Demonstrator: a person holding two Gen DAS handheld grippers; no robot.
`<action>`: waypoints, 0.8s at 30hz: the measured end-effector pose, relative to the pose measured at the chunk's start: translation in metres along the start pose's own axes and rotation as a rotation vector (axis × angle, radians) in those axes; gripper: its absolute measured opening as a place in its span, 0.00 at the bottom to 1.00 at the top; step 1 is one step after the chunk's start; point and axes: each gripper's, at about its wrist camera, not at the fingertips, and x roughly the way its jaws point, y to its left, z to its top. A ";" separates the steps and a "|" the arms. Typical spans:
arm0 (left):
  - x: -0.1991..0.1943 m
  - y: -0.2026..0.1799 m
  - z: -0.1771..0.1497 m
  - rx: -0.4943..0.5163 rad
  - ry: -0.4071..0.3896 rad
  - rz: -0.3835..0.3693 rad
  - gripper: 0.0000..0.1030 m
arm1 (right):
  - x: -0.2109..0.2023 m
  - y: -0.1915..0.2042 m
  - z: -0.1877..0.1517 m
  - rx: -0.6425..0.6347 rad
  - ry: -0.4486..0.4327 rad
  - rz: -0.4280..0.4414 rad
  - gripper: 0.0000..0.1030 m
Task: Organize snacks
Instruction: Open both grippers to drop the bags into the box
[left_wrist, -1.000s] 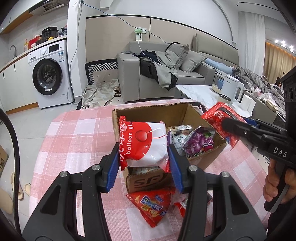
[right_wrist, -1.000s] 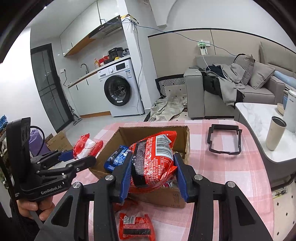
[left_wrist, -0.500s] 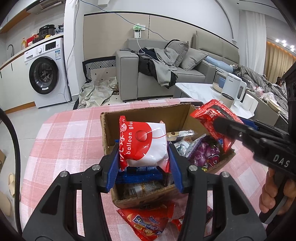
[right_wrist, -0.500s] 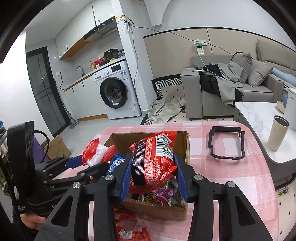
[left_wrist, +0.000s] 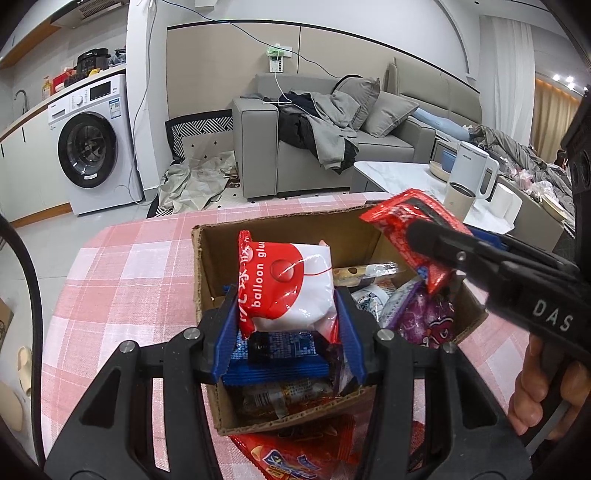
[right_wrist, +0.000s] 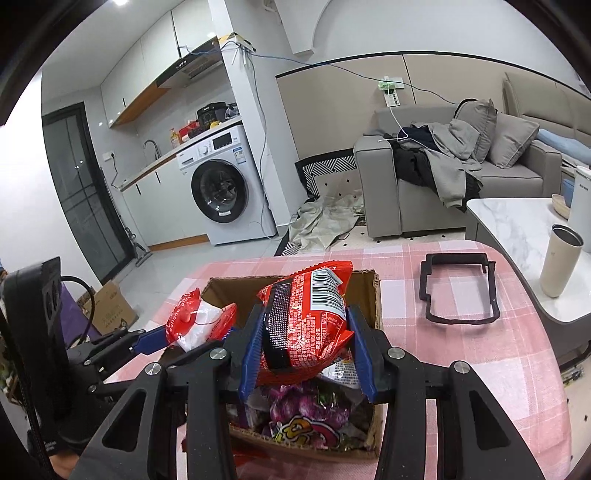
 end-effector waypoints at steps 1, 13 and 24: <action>0.002 -0.001 0.000 0.002 0.002 -0.002 0.45 | 0.002 0.000 0.000 -0.004 0.000 -0.002 0.42; 0.011 0.000 0.000 -0.003 0.013 -0.014 0.50 | 0.011 -0.005 0.003 -0.016 0.019 -0.009 0.50; -0.023 0.004 -0.009 0.005 0.008 -0.038 0.85 | -0.027 -0.007 -0.009 -0.051 0.006 -0.018 0.98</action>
